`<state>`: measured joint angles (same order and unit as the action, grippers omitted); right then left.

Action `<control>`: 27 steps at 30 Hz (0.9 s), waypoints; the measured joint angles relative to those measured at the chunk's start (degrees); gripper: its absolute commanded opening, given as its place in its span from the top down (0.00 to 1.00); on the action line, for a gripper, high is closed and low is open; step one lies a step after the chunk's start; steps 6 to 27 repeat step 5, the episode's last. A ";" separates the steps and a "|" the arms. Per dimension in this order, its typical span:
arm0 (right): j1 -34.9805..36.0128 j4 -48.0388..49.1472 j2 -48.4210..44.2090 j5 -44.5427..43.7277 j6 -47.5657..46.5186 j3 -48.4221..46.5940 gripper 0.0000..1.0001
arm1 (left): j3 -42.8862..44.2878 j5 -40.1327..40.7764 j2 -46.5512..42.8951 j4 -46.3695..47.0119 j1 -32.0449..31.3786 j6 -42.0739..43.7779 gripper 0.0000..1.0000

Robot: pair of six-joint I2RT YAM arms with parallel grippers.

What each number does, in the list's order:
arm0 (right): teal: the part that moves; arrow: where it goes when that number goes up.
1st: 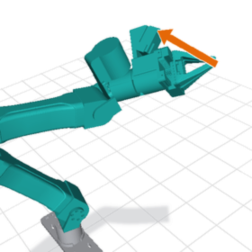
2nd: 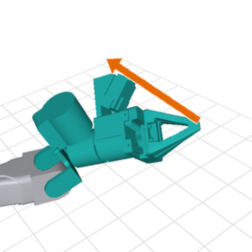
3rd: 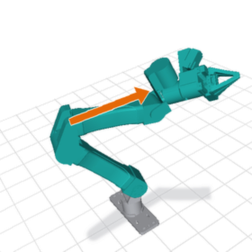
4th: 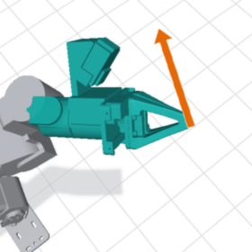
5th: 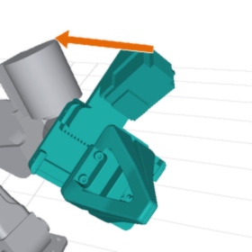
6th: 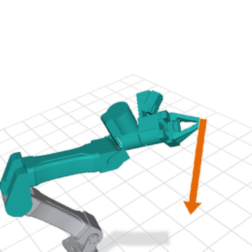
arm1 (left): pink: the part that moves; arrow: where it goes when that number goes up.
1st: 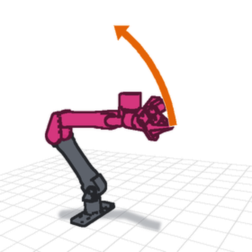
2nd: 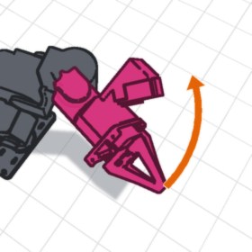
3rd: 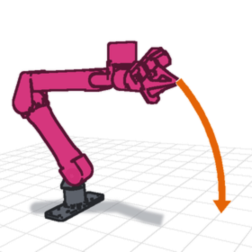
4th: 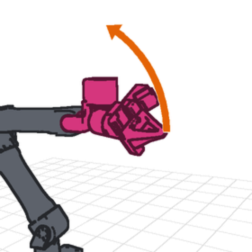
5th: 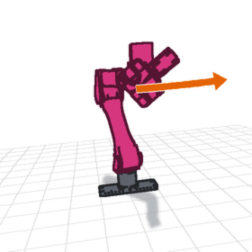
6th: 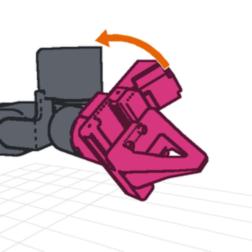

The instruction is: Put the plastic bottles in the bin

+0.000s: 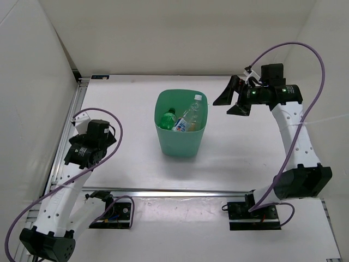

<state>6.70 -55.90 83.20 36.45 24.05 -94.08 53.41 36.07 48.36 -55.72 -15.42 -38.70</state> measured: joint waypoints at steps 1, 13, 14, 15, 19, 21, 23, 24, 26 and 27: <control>-0.46 0.17 -0.57 0.02 0.15 0.46 0.00 | -0.68 0.98 -0.26 -0.26 0.00 -0.96 0.00; -1.88 0.50 -2.27 -0.37 1.07 2.16 0.00 | -1.22 5.31 -0.15 -2.58 0.00 -6.78 0.00; -1.88 0.50 -2.27 -0.37 1.07 2.16 0.00 | -1.22 5.31 -0.15 -2.58 0.00 -6.78 0.00; -1.88 0.50 -2.27 -0.37 1.07 2.16 0.00 | -1.22 5.31 -0.15 -2.58 0.00 -6.78 0.00; -1.88 0.50 -2.27 -0.37 1.07 2.16 0.00 | -1.22 5.31 -0.15 -2.58 0.00 -6.78 0.00; -1.88 0.50 -2.27 -0.37 1.07 2.16 0.00 | -1.22 5.31 -0.15 -2.58 0.00 -6.78 0.00; -1.88 0.50 -2.27 -0.37 1.07 2.16 0.00 | -1.22 5.31 -0.15 -2.58 0.00 -6.78 0.00; -1.88 0.50 -2.27 -0.37 1.07 2.16 0.00 | -1.22 5.31 -0.15 -2.58 0.00 -6.78 0.00; -1.88 0.50 -2.27 -0.37 1.07 2.16 0.00 | -1.22 5.31 -0.15 -2.58 0.00 -6.78 0.00; -1.88 0.50 -2.27 -0.37 1.07 2.16 0.00 | -1.22 5.31 -0.15 -2.58 0.00 -6.78 0.00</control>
